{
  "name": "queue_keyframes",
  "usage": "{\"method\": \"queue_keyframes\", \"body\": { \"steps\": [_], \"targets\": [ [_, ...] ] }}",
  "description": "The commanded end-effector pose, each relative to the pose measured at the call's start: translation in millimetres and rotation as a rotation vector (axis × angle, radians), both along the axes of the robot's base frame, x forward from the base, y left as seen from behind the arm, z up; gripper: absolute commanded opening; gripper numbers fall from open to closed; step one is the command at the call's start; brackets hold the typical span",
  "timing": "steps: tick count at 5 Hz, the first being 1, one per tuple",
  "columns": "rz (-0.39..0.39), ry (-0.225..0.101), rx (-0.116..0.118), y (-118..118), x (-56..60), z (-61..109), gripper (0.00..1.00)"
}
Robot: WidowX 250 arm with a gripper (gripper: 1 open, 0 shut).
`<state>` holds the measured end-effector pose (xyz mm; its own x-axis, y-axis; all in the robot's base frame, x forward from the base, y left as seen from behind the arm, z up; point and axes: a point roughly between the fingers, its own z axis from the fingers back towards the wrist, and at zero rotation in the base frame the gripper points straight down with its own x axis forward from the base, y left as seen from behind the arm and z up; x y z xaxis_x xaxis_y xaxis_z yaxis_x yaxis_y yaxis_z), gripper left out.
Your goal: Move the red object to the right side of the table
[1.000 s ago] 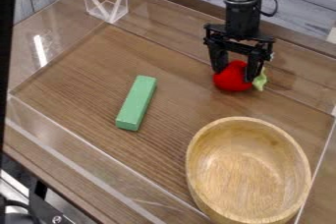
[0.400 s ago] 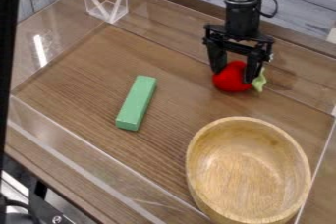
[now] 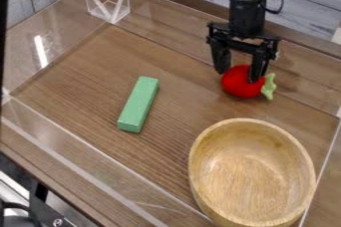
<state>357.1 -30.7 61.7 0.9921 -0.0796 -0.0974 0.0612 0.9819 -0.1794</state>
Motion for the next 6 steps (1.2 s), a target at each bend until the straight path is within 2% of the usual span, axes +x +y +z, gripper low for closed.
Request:
{"method": "queue_keyframes", "body": {
  "steps": [1,3,4,5,6],
  "targets": [
    [0.018,-0.111,-0.010,12,3.5,39.9,1.00],
    [0.042,-0.147,-0.014,32,-2.2,72.1,1.00],
    [0.002,-0.162,-0.016,44,0.0,89.2,1.00],
    [-0.025,-0.188,0.005,69,-0.1,104.3,1.00],
    [-0.003,-0.196,0.031,83,-2.1,103.2,1.00]
  ]
}}
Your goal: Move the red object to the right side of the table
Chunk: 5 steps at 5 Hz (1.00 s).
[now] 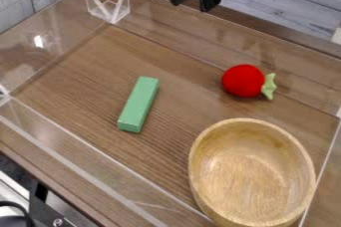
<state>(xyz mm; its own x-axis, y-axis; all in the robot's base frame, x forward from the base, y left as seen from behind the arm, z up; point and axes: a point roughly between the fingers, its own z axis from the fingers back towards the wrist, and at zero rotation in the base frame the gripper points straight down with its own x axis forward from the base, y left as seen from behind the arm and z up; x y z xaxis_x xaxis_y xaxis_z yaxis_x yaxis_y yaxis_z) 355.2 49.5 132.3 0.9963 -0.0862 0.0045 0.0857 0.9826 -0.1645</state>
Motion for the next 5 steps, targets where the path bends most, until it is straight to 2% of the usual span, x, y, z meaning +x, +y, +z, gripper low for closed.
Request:
{"method": "queue_keyframes", "body": {
  "steps": [1,2,3,5],
  "targets": [
    [0.019,-0.078,0.033,0,-0.2,24.3,0.00],
    [-0.005,-0.071,0.043,3,-0.1,16.7,1.00],
    [-0.033,-0.063,0.052,6,0.5,9.6,1.00],
    [-0.097,-0.044,0.069,15,-7.2,19.7,1.00]
  ]
}}
